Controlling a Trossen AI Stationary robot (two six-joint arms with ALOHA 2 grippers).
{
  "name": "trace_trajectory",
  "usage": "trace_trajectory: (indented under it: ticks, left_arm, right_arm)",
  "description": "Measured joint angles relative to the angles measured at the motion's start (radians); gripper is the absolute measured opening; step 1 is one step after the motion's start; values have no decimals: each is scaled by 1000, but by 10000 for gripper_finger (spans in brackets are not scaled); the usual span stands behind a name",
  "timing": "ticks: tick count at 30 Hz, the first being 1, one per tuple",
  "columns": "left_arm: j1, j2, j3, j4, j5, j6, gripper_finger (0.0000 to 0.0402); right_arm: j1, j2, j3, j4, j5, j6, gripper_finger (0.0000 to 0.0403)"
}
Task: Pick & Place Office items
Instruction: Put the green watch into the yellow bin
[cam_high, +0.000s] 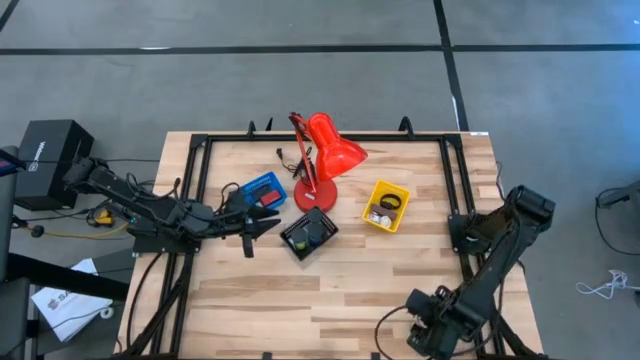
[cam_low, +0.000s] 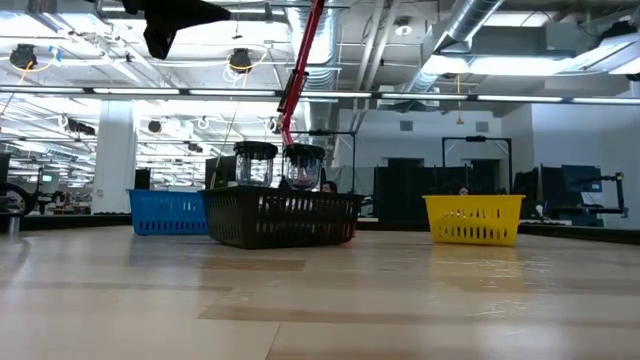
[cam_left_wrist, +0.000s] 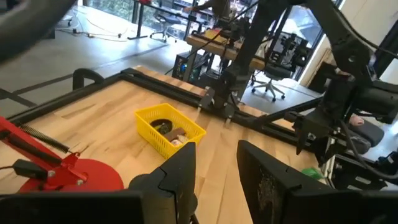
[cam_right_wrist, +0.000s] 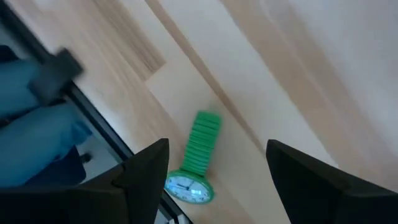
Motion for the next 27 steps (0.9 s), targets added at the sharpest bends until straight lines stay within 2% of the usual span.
trace_trajectory:
  ticks: [8, 27]
  left_arm:
    - [-1, 1, 0, -1, 0, -2, 113]
    - [-1, 1, 0, -2, 1, -2, 113]
  right_arm:
    - [1, 96, 0, 115, -88, 24, 260]
    - [-19, 108, 0, 124, -85, 9, 260]
